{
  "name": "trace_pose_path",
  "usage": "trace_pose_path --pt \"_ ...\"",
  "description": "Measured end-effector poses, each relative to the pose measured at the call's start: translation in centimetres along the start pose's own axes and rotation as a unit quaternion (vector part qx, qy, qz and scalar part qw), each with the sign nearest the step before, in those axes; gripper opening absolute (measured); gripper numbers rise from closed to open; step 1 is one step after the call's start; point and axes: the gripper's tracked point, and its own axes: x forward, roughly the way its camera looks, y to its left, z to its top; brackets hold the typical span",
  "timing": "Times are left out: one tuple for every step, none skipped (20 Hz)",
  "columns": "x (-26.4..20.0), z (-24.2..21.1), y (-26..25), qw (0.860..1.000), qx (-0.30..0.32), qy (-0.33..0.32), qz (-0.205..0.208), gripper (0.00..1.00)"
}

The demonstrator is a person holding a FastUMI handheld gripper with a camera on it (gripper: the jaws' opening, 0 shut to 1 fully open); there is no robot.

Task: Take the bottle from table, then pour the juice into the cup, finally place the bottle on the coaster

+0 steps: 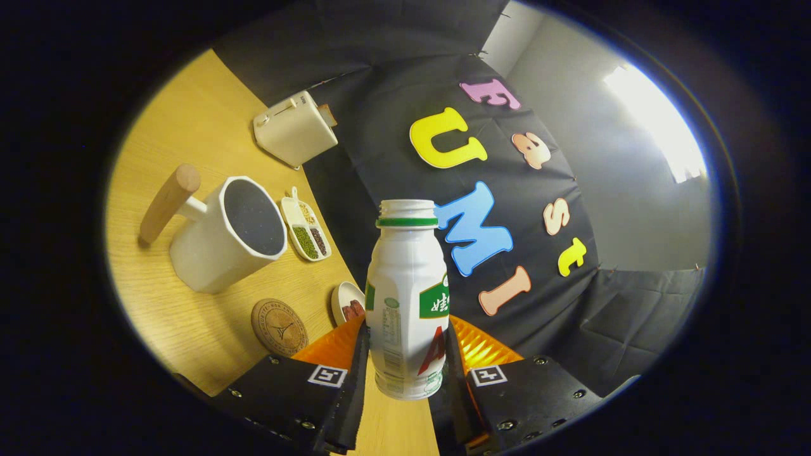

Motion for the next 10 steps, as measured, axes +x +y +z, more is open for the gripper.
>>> trace_pose_path --pt "-0.05 0.17 -0.03 1.000 -0.012 -0.001 -0.002 0.56" --pt "-0.11 0.41 -0.04 1.000 -0.023 -0.003 -0.003 0.56" --pt "-0.17 0.31 0.17 0.999 -0.035 -0.003 -0.005 0.56" --pt "-0.30 0.48 0.25 0.999 -0.045 -0.004 -0.006 0.56" --pt "-0.36 0.52 0.23 0.998 -0.054 -0.006 -0.007 0.56" --pt "-0.38 0.46 0.31 0.998 -0.063 -0.006 -0.007 0.56" --pt "-0.32 0.43 0.28 0.997 -0.072 -0.006 -0.008 0.56" --pt "-0.28 0.50 0.31 0.996 -0.084 -0.006 -0.010 0.56" --pt "-0.29 0.48 0.44 0.995 -0.097 -0.008 -0.014 0.56" --pt "-0.53 0.65 0.52 0.994 -0.109 -0.010 -0.016 0.56"
